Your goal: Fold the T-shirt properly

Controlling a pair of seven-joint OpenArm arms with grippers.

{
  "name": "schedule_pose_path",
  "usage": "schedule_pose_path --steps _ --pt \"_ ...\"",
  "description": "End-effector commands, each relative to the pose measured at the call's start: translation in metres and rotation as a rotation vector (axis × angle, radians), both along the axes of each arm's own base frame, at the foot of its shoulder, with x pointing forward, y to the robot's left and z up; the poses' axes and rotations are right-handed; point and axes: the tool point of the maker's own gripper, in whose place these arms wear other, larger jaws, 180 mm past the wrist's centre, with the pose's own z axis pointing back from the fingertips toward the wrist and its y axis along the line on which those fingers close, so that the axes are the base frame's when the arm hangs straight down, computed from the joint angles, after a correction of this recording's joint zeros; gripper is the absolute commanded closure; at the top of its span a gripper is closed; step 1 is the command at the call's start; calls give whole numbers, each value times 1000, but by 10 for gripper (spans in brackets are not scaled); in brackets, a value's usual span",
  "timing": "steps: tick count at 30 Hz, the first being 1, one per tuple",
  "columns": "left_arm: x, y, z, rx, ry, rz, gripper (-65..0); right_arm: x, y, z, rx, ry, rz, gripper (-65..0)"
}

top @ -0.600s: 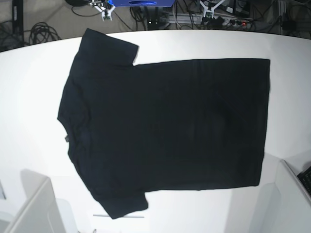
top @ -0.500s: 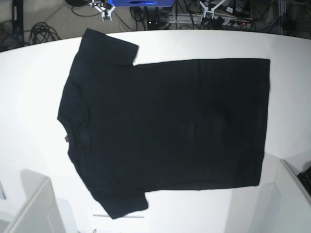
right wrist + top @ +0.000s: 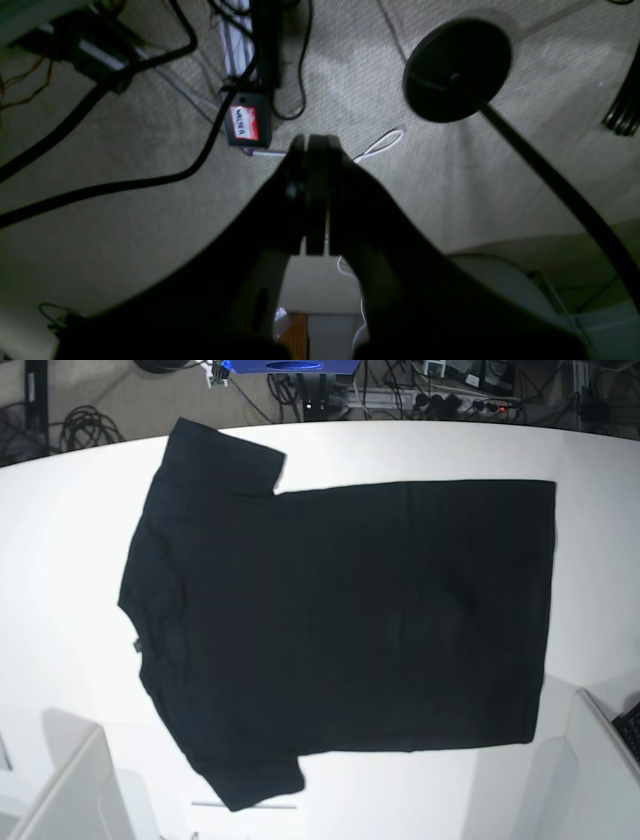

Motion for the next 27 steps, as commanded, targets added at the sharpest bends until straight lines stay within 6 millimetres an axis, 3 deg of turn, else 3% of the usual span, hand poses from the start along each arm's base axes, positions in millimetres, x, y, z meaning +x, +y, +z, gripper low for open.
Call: schedule_pose_path --steps 1,9,11,17,20,23,27 --pt "-19 9 5 16 16 -7 0 -18 -2 4 -6 20 4 0" --pt "-46 20 33 22 -58 -50 0 -35 -14 23 -23 -38 7 0" --pt "-51 23 46 24 -85 -60 0 -41 -27 31 -41 -54 19 0" --pt "-50 69 94 100 -197 61 0 -56 -39 58 -64 -67 17 0" --pt "-42 83 120 118 -256 58 0 -51 -57 74 -112 -84 -39 0" --pt "-26 98 153 153 -334 53 0 -33 -68 97 -149 -137 -79 0" --pt "4 129 208 241 -463 40 0 5 -89 135 -203 -226 -93 0"
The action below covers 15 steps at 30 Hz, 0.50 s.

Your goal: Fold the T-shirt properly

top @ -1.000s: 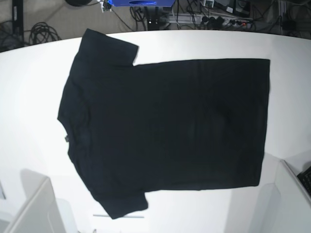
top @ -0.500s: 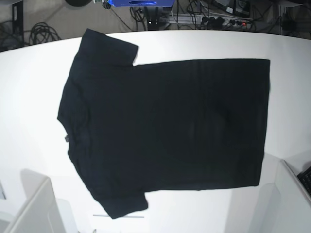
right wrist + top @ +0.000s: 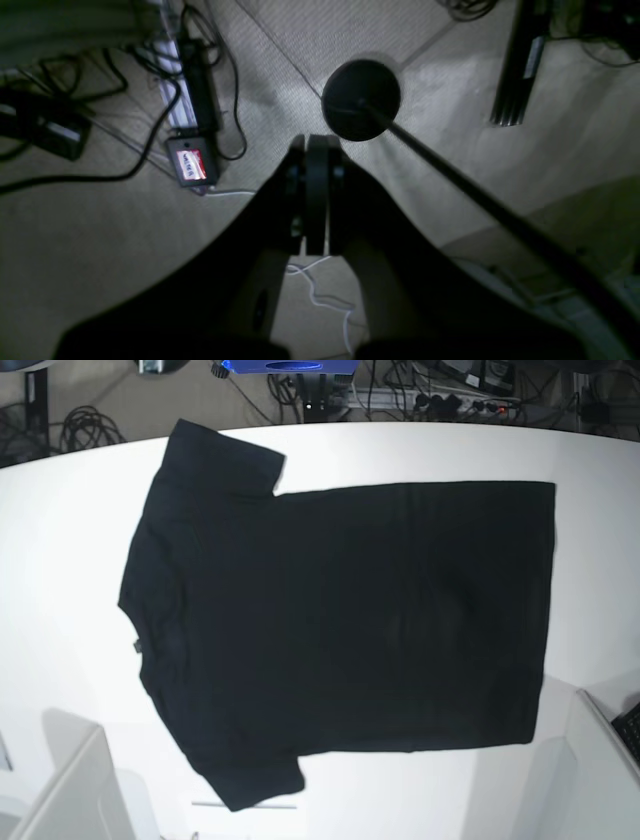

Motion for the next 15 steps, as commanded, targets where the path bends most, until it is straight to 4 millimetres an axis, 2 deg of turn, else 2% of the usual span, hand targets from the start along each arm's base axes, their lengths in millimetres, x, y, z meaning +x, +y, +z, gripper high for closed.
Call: schedule_pose_path --steps 1,6,8,12,15 --pt "6 11 21 41 -40 -16 0 3 -9 13 -25 -18 -6 0" --pt "48 27 75 129 -187 -27 0 59 -37 63 -111 -149 -50 0" --pt "63 29 91 152 -239 -36 0 87 -45 86 -140 -225 -50 0" --pt "98 20 117 161 -347 -78 0 138 -39 120 -144 -372 -75 0" --pt "125 2 139 151 -433 -130 0 171 -28 131 -115 -444 -107 0"
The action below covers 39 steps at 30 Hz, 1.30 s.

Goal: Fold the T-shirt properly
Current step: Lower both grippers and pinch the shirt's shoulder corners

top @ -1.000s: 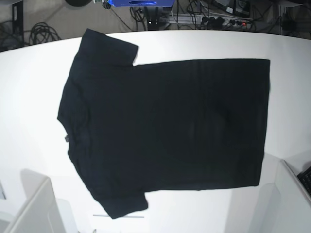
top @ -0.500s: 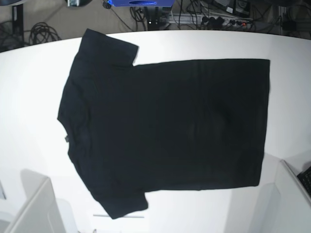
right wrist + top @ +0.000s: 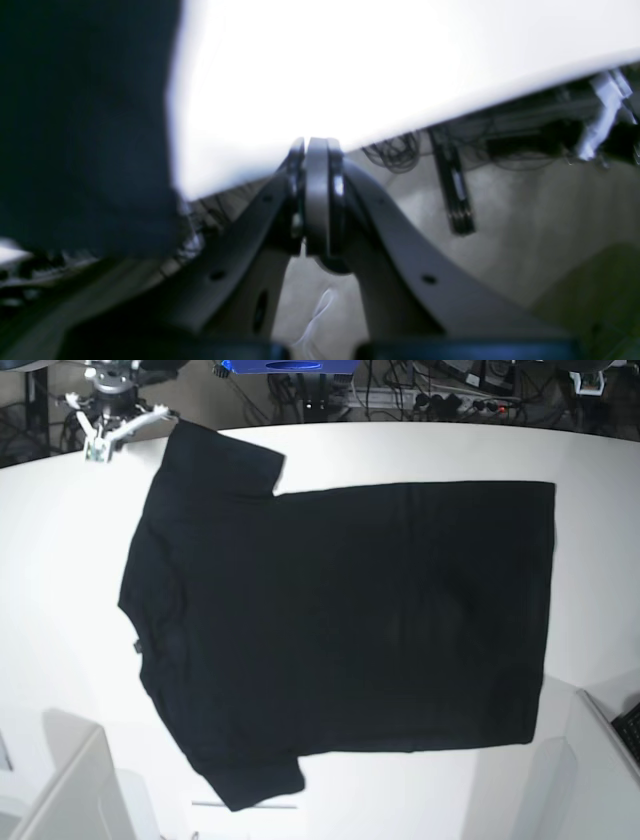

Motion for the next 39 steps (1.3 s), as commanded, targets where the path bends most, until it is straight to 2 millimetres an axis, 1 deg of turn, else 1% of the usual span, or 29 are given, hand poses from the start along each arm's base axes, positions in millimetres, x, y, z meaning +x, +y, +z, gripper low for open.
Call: schedule_pose_path --steps 1,3,5,7,9,10,11,12,13,14,16,17,18,19,20,21,22,23,25,26,30,33,37,39 --pt "1 0 11 16 -23 -7 0 10 -3 10 -18 -47 -14 0" --pt "7 -1 18 22 -50 -18 0 25 5 13 8 -84 -15 0" --pt "14 -3 21 20 -75 -24 0 37 21 13 71 -111 51 0" --pt "18 -3 20 13 -89 -16 0 45 39 15 190 -157 81 0" --pt "17 -2 18 12 -82 -14 0 49 51 19 293 -203 87 0" --pt "22 -2 20 12 -90 -27 0 51 50 22 328 -225 79 0" --pt "25 -4 19 9 -91 -40 0 53 50 26 366 -249 72 -57" --pt "27 -4 17 5 -89 -46 0 55 51 27 404 -261 70 -149" --pt "27 -6 16 1 -90 -48 0 55 50 28 433 -258 75 -215" --pt "28 -6 16 -4 -94 -45 0 57 54 29 471 -252 96 -290" --pt "32 -2 18 -52 -130 -2 -10 64 61 34 543 -248 143 -410" --pt "33 3 17 -80 -143 21 -110 65 63 33 578 -242 153 -446" --pt "34 7 17 -104 -155 37 -191 67 63 32 607 -240 154 -461" --pt "36 11 18 -134 -172 58 -263 68 59 31 622 -241 144 -464" --pt "40 15 18 -164 -191 77 -318 68 53 28 634 -242 123 -458" --pt "42 18 15 -204 -195 98 -364 68 44 26 639 -251 93 -452" --pt "44 21 9 -262 -189 118 -398 68 35 23 633 -253 67 -452" --pt "48 20 2 -329 -172 117 -416 66 26 19 623 -250 42 -453" --pt "54 16 -11 -453 -140 116 -420 62 15 11 615 -236 10 -453" --pt "56 17 -13 -496 -133 114 -420 57 12 5 618 -221 -8 -453" --pt "66 19 -17 -593 -92 77 -420 47 11 -18 648 -172 -48 -453" --pt "67 32 -17 -626 -62 97 -420 40 13 -29 664 -141 -65 -453" --pt "68 56 -16 -607 -4 119 -420 36 36 -38 707 -99 -27 -453" --pt "68 65 -17 -603 16 138 -420 30 52 -43 733 -67 -2 -453"
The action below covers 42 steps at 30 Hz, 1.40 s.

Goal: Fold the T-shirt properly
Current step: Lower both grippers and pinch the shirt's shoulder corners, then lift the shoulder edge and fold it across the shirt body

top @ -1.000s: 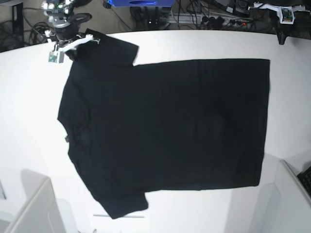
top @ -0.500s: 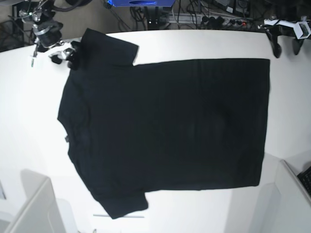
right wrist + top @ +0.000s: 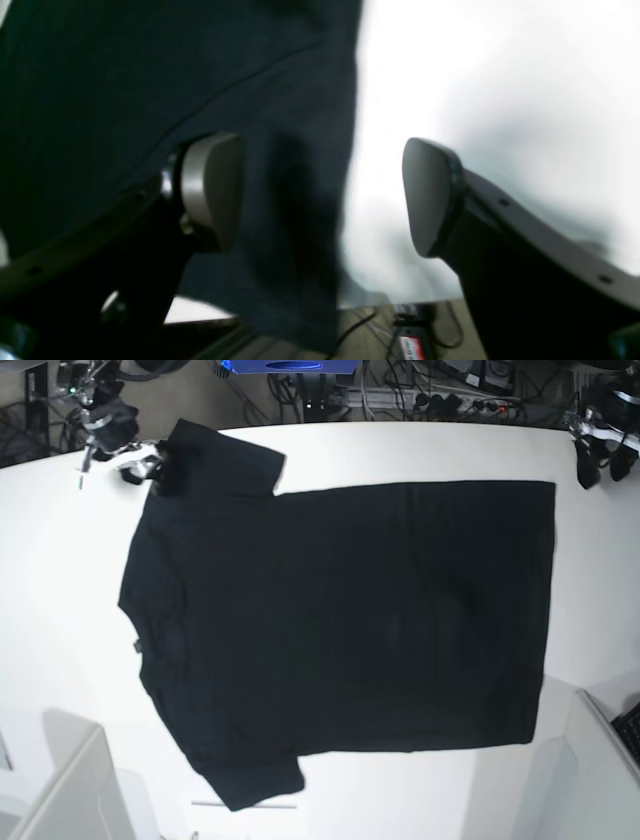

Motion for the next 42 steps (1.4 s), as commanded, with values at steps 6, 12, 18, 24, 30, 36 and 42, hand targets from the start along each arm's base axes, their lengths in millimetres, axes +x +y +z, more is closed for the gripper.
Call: schedule_pose_path --steps 6,12,18,24,30,36,42 --pt "8 1 9 3 -26 -22 -420 -26 21 -18 31 108 61 -434" --pt "12 -8 -18 -75 3 -20 -420 -29 19 -27 38 131 51 -96" --pt "17 -21 -51 -168 35 -12 -420 -30 12 -30 24 143 58 0" --pt "30 -37 -65 -220 37 -33 -420 -30 10 -30 22 142 54 0" --pt "45 -55 -82 -282 44 -55 -418 -30 11 -30 21 143 56 0" --pt "48 -57 -94 -310 66 -19 -221 -29 4 -29 0 144 72 0" --pt "55 -57 -90 -306 51 -26 0 -23 -1 -26 -7 130 63 0"
